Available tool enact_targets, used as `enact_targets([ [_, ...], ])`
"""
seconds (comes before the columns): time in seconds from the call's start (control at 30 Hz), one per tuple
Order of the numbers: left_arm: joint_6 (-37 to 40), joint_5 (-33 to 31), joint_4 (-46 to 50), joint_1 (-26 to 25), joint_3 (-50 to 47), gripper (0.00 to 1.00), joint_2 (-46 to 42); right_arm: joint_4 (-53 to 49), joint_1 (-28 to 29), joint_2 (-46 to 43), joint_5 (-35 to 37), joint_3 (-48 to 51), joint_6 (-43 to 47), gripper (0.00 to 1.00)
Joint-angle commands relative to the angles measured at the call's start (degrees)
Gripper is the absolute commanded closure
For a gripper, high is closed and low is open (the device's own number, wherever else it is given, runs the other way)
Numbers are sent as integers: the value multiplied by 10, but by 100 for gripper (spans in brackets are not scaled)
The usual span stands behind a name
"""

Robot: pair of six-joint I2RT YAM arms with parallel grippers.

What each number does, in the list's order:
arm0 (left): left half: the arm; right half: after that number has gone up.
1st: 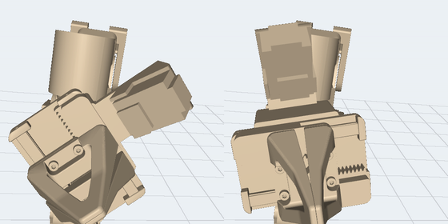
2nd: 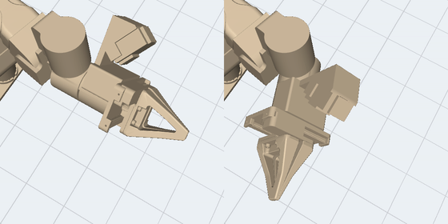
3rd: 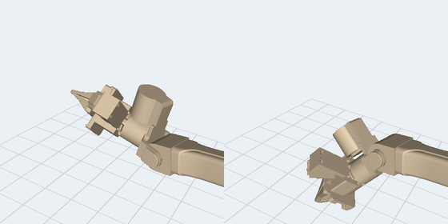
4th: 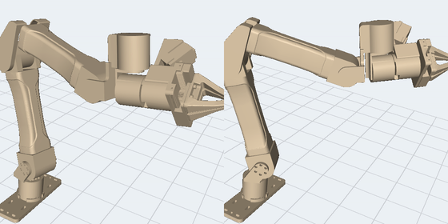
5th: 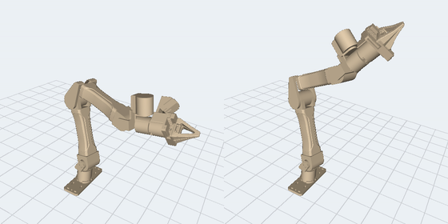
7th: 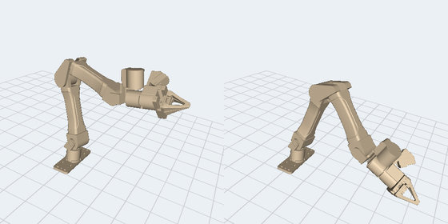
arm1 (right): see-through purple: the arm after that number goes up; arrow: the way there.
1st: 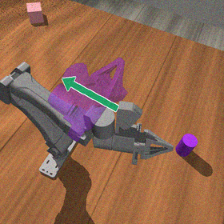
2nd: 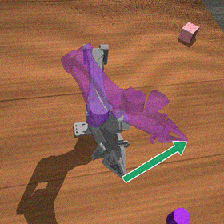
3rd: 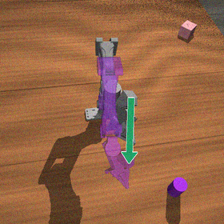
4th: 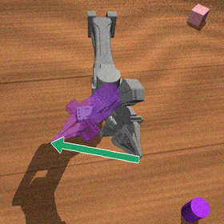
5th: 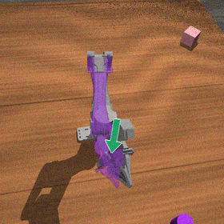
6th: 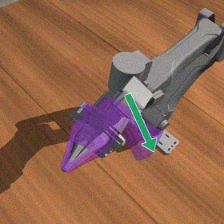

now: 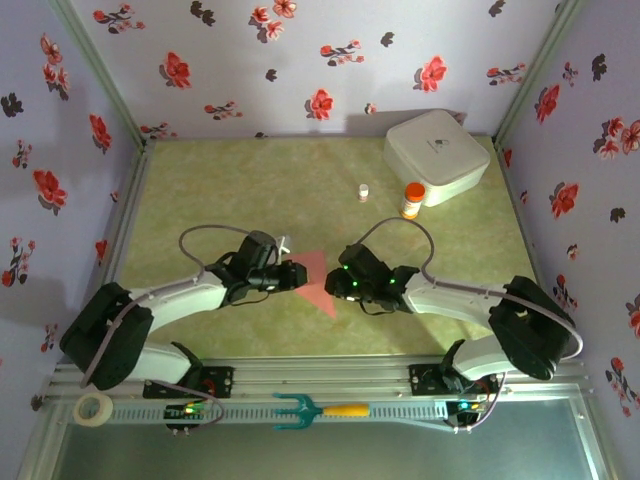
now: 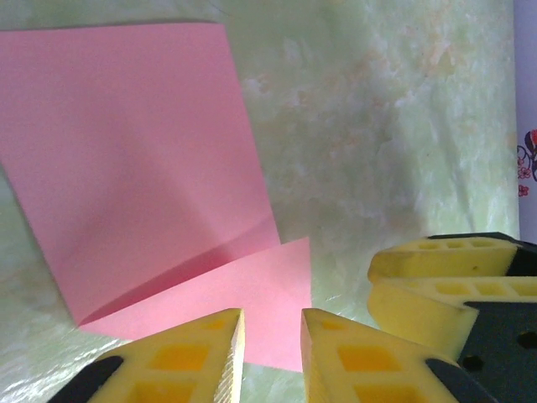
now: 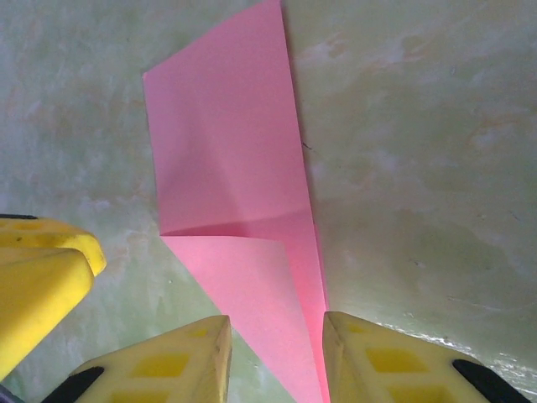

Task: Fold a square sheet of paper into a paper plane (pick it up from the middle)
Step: Fourth fold the wing at the center of the table.

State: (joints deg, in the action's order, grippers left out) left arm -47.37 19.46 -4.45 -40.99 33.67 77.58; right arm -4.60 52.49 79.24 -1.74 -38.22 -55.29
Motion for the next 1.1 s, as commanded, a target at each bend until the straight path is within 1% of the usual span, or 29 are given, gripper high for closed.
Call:
enact_targets([
  [0.0, 19, -7, 53, 10, 11, 73, -24, 10, -3, 1, -13, -20, -7, 63],
  [0.1, 24, -8, 89, 18, 16, 72, -46, 0, -6, 13, -32, -33, 11, 61],
  [0.17, 21, -15, 106, 28, 14, 67, -67, 4, -8, 24, -45, -38, 26, 60],
  [0.27, 11, -32, 110, 45, 3, 62, -89, 8, -15, 44, -76, -47, 38, 58],
  [0.33, 2, -33, 104, 56, -6, 59, -96, 13, -17, 53, -81, -48, 40, 57],
  [0.43, -16, -27, 85, 65, -16, 59, -98, 17, -20, 66, -105, -55, 48, 56],
  [0.53, -42, -20, 69, 67, -21, 57, -92, -4, -21, 65, -95, -54, 51, 55],
  [0.63, -63, -15, 47, 68, -27, 55, -85, 4, -23, 59, -88, -42, 53, 54],
  [0.73, -64, -1, 45, 71, -22, 55, -73, 10, -35, 63, -86, -31, 52, 54],
  [0.9, -79, 11, 36, 76, -26, 54, -55, 57, -51, 85, -127, -23, 55, 57],
  [1.07, -86, 16, 24, 79, -25, 54, -41, 67, -57, 109, -143, -28, 62, 58],
])
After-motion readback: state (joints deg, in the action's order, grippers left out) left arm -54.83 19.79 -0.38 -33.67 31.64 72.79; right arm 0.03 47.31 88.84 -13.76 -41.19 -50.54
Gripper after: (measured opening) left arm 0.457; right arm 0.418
